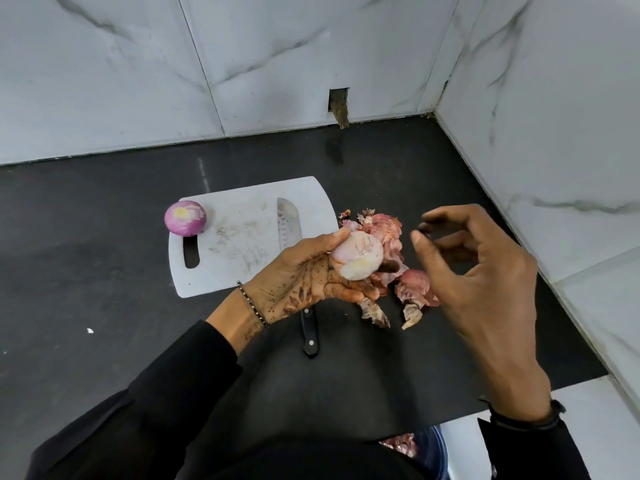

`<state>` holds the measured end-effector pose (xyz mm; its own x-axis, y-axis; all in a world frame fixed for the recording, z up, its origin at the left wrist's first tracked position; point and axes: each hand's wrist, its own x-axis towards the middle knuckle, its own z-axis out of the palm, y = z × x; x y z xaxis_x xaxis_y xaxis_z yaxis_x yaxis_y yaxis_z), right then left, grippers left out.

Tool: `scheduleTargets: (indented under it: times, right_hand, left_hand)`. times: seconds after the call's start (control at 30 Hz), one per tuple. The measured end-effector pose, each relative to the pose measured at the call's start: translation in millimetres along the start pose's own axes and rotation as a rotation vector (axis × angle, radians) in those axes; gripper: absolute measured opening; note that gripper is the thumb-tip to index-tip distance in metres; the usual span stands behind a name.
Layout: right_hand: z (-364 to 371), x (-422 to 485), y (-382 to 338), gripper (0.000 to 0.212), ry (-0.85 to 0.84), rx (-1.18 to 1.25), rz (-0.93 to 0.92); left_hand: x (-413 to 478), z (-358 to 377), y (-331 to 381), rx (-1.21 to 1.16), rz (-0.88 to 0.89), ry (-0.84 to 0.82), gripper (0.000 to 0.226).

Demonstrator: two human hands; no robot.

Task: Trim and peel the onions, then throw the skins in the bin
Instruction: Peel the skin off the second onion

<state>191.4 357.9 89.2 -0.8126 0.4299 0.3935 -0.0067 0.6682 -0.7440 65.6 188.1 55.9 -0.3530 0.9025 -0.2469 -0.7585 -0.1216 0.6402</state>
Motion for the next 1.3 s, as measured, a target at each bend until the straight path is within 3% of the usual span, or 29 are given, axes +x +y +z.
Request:
scheduleTargets:
  times: [0.13,0.27,0.6,0.73,0.87,1.13,1.3]
  right_hand:
    - [-3,3,-3,0.022,-0.166,0.033,-0.131]
    - [-1,5,-1,0.027,-0.256,0.059,-0.219]
    - [-12,11,3,0.015,-0.344,0.142,-0.144]
    - [-13,11,5,0.014,-0.380,0.109,-0.160]
    - [-9,5,8,0.009,-0.364,-0.025,-0.233]
    - [-21,-2,9,0.010,-0.223,0.068,-0.114]
    - [-23,-5,12,0.014,-0.201,0.060,-0.049]
  left_hand:
    - [2,6,2,0.072,-0.013,-0.001,0.054]
    - [5,10,3,0.175,-0.026,-0.018,0.050]
    - [5,13,6,0.379,0.013,0.034,0.031]
    - [6,11,8,0.407,0.023,0.029,0.034]
    - [8,14,7,0.384,-0.002,0.038,0.036]
    - [16,17,3,0.264,-0.027,-0.022,0.064]
    - [16,20,3,0.235,-0.054,-0.029,0.053]
